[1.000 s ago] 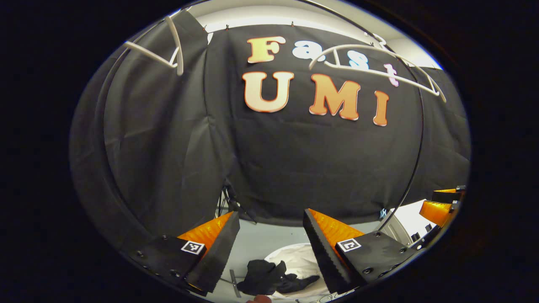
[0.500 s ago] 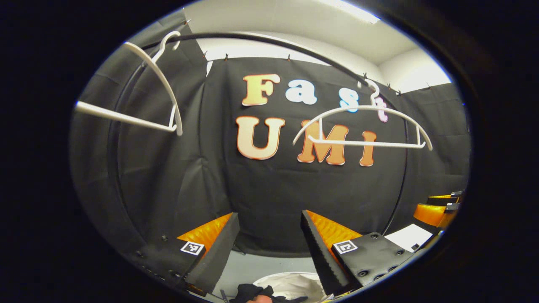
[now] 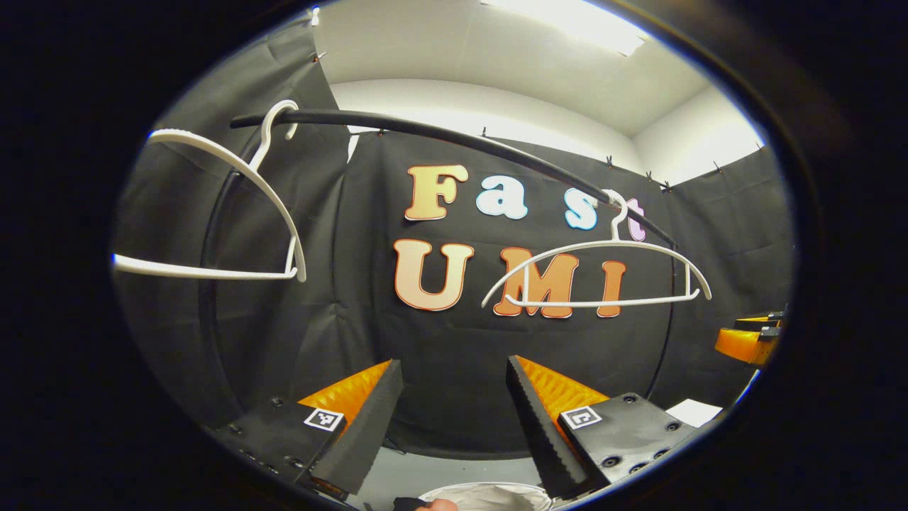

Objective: Grasp the clothes on the hanger with both hands and then place them into the laundry hamper below.

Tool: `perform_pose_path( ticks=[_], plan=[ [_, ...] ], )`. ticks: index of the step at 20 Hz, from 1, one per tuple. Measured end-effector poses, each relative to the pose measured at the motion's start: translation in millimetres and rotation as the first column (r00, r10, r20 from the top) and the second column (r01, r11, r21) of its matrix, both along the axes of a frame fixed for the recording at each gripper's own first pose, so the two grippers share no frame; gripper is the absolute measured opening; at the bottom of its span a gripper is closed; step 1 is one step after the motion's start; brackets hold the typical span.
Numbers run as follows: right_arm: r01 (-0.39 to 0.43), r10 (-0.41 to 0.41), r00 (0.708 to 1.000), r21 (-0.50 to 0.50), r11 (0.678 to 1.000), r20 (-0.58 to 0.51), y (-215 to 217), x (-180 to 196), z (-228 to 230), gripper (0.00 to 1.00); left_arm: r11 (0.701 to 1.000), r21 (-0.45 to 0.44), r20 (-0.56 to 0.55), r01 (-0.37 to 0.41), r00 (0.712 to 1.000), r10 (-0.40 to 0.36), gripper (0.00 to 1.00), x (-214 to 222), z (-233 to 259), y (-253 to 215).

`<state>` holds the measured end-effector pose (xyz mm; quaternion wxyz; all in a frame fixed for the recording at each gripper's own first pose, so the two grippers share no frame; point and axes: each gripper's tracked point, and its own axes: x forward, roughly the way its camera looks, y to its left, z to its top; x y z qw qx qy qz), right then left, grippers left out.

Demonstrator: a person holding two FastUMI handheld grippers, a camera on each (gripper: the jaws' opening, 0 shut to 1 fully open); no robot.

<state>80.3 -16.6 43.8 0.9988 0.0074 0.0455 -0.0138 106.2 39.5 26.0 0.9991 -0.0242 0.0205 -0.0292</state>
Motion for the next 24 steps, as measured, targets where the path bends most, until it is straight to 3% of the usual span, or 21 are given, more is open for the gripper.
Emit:
perform_pose_path(
  ticks=[2,3,4,6,7,8,22,23,24],
  plan=[
    [0.027,-0.026,0.999,-0.029,0.999,0.019,-12,-5,4,1.00,1.000,0.002,0.023,0.000,1.000,0.000,0.97,-1,7,0],
    [0.041,-0.040,0.999,-0.039,0.998,0.017,-18,-6,4,1.00,1.000,0.009,0.028,-0.004,1.000,0.004,0.94,-2,9,1],
    [0.048,-0.048,0.999,-0.038,0.998,0.013,-20,-8,2,0.84,1.000,0.016,0.028,-0.006,1.000,0.006,0.95,-2,9,4],
    [0.049,-0.049,0.999,-0.016,0.999,0.019,-20,-8,3,1.00,1.000,0.019,0.035,-0.001,0.999,0.000,0.95,-2,10,2],
    [0.051,-0.051,0.998,-0.008,0.999,0.025,-21,-8,4,1.00,1.000,0.017,0.039,0.003,0.999,-0.004,0.95,-2,12,1],
    [0.056,-0.056,0.998,-0.007,0.998,0.032,-23,-6,6,0.92,1.000,0.016,0.043,0.006,0.999,-0.006,0.95,-1,14,-3],
    [0.058,-0.058,0.998,-0.024,0.998,0.010,-22,-6,-9,0.92,1.000,0.013,0.049,0.002,0.999,-0.003,0.95,-1,13,-5],
    [0.057,-0.057,0.998,-0.021,0.998,0.008,-20,-5,-11,1.00,1.000,0.013,0.050,0.002,0.999,-0.003,0.95,0,13,-5],
    [0.056,-0.056,0.998,-0.020,0.998,0.004,-20,-3,-12,1.00,1.000,0.014,0.047,0.003,0.999,-0.004,0.95,2,12,-6]
  ],
)
